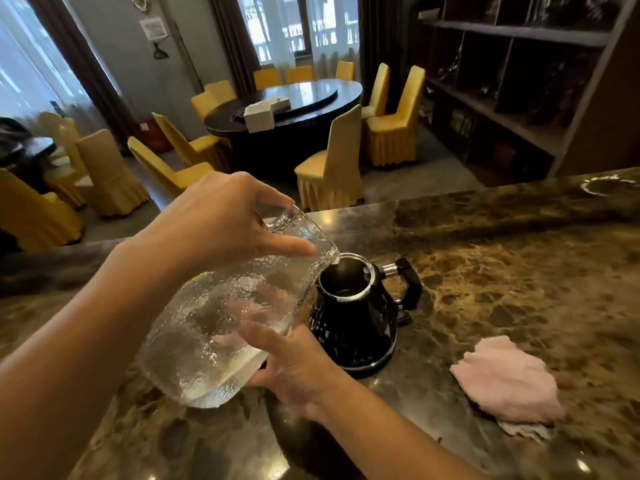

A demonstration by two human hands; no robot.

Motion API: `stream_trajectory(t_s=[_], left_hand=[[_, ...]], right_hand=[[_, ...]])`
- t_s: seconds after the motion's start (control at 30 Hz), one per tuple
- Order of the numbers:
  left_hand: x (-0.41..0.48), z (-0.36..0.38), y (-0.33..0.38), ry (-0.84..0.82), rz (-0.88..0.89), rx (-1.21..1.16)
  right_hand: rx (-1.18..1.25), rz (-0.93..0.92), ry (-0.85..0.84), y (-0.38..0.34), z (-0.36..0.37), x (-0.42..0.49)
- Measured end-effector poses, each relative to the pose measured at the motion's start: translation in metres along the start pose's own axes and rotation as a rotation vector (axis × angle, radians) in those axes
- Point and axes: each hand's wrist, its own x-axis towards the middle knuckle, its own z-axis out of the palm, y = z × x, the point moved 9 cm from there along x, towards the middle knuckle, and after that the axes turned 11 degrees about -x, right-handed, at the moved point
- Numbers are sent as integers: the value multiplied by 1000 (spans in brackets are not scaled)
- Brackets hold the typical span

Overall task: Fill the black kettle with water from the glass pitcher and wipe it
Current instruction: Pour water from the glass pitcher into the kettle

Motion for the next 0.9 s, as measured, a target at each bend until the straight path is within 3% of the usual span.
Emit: stream_trajectory(t_s=[0.23, 0.4, 0.9], left_hand=[[10, 11, 5, -50, 6, 66], [16, 19, 9, -93, 5, 116], [28, 30, 16, -144, 76, 192]], right_hand=[[177, -35, -41, -2, 2, -4], [182, 64, -29, 6, -2, -6], [336, 103, -6, 9, 2, -5]])
